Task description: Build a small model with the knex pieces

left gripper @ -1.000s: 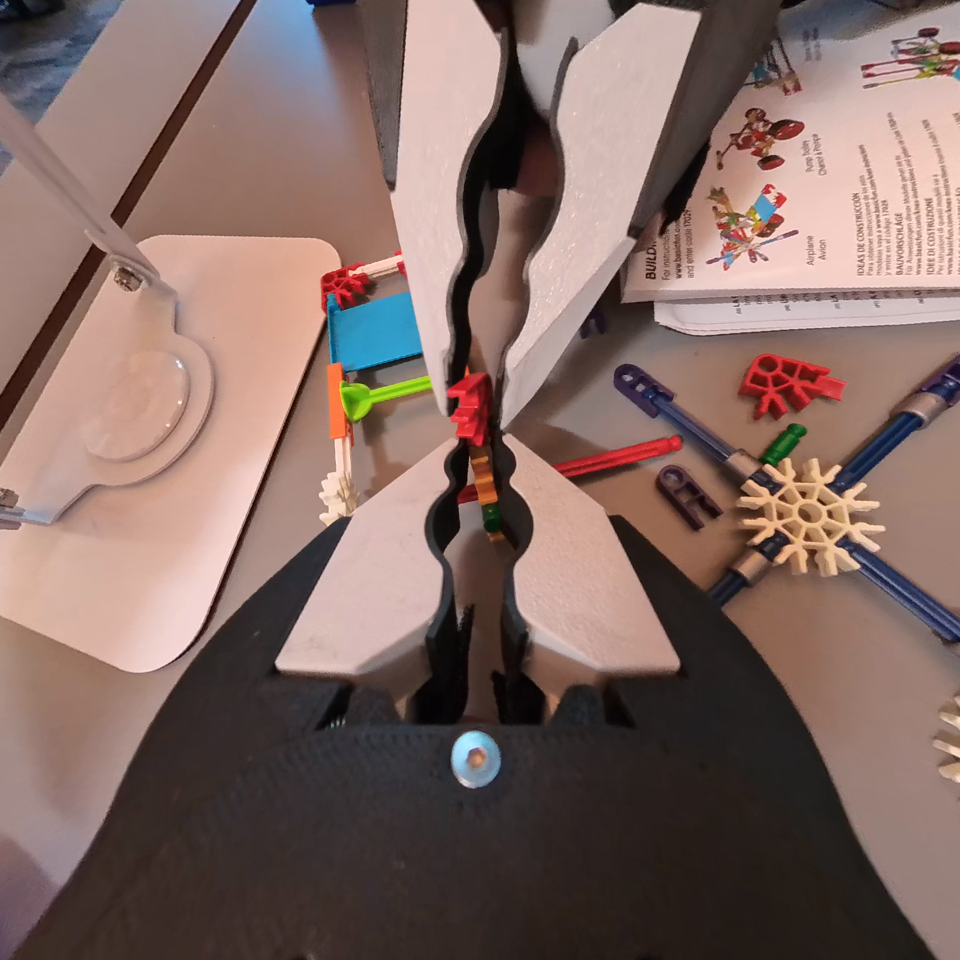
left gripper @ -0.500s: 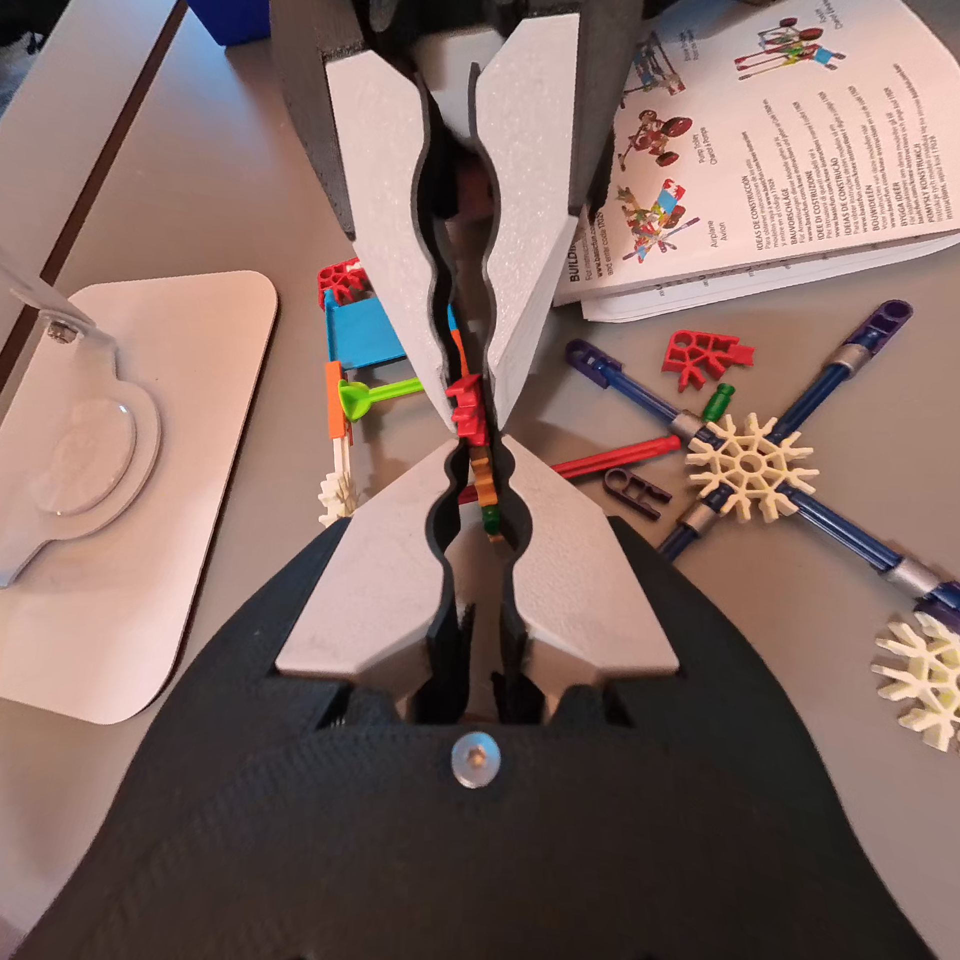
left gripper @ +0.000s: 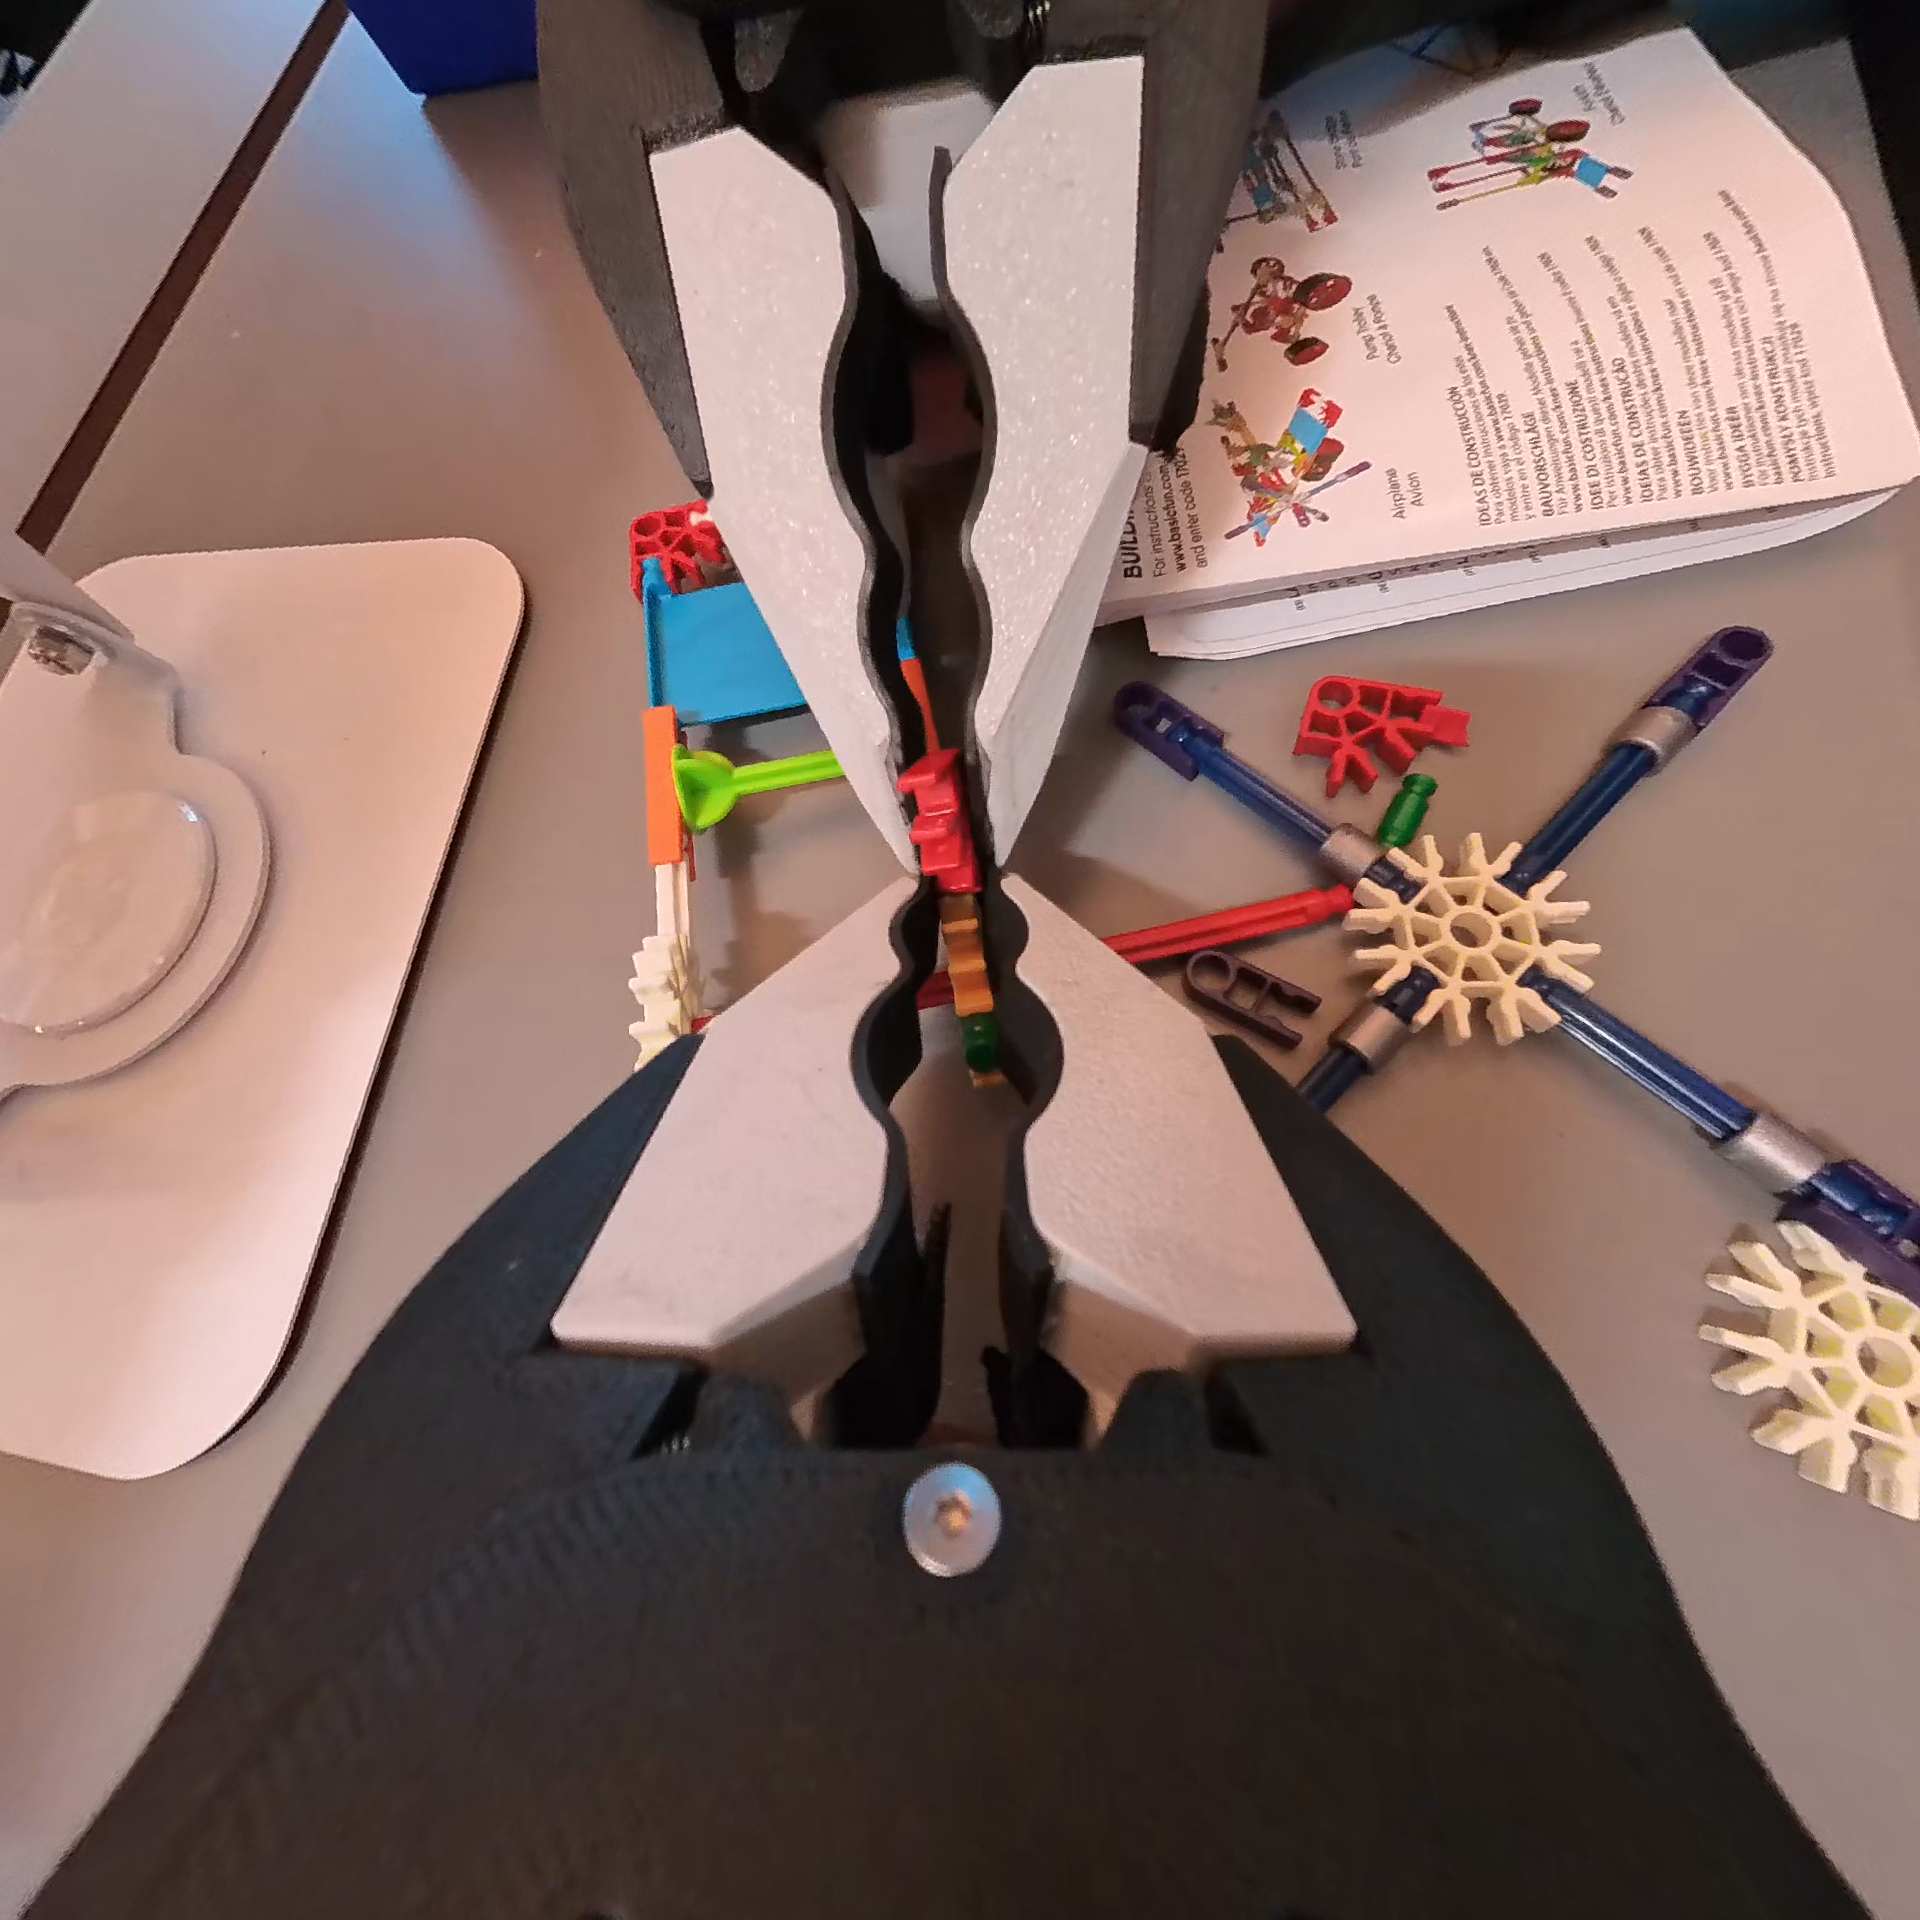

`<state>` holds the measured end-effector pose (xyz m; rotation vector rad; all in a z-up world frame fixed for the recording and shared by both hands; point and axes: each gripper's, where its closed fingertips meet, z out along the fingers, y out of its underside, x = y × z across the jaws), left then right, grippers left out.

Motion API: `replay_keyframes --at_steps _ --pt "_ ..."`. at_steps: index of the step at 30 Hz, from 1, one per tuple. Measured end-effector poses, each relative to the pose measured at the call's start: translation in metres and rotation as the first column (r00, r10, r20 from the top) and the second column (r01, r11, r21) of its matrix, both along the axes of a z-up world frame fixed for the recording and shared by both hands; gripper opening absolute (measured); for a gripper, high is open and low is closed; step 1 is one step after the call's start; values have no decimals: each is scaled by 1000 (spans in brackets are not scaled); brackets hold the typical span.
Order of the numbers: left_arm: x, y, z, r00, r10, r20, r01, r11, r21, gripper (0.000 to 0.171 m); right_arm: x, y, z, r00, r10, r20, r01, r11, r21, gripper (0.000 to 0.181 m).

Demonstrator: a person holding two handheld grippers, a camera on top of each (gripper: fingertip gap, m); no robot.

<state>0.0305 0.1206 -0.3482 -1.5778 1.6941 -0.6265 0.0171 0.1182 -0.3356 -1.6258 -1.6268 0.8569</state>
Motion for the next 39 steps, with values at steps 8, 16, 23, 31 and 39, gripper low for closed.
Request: replay_keyframes --at_steps 8,16,23,31,39 --pt "0 -4 -1 1000 -15 -4 15 998 -56 2 -1 -2 -2 1000 25 16 -25 999 24 3" --pt "-2 -5 -1 1000 -27 -1 27 999 -32 5 -2 -2 1 1000 3 -10 -2 1000 27 9" --pt "-6 0 -5 999 4 -45 -3 1000 10 10 4 -2 -1 1000 0 7 0 999 33 5" --pt "-21 4 15 998 42 -36 -40 998 50 20 11 2 10 999 -31 9 30 997 65 12" --pt "-55 1 87 989 143 -29 -128 948 291 29 25 6 29 996 -84 -35 87 989 118 16"
